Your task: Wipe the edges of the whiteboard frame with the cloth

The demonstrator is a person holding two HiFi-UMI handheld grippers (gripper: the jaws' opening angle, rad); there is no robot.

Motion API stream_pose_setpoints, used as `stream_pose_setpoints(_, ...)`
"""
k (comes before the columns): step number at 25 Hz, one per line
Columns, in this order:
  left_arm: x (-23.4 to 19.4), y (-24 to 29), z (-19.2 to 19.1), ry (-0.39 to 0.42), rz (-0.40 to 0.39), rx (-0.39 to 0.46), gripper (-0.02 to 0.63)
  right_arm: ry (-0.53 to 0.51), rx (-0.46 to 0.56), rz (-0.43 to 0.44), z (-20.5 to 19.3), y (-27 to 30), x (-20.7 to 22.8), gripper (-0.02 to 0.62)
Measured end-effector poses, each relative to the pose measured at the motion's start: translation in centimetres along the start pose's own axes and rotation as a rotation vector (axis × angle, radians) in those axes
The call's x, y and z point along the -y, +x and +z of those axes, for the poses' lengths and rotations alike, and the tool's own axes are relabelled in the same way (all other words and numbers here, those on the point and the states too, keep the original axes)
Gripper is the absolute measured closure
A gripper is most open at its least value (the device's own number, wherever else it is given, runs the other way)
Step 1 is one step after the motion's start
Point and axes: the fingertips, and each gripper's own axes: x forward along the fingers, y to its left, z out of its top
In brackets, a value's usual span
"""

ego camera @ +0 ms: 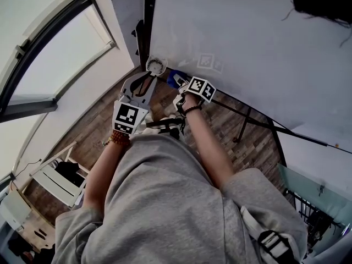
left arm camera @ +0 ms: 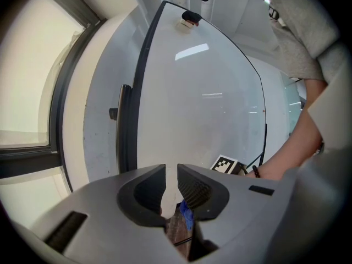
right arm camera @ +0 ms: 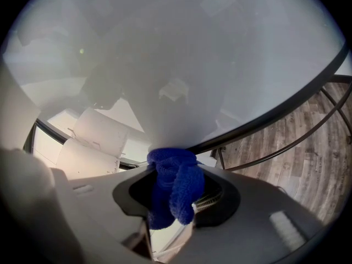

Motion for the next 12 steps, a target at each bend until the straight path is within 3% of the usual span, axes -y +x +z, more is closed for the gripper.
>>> stream_pose_setpoints(12,-1.8,-1.4,-0.5,-0.003,0.041,-0.005,0.552,0.010,-0.004,0.044,-0.9,1.8,-1.9,0.425)
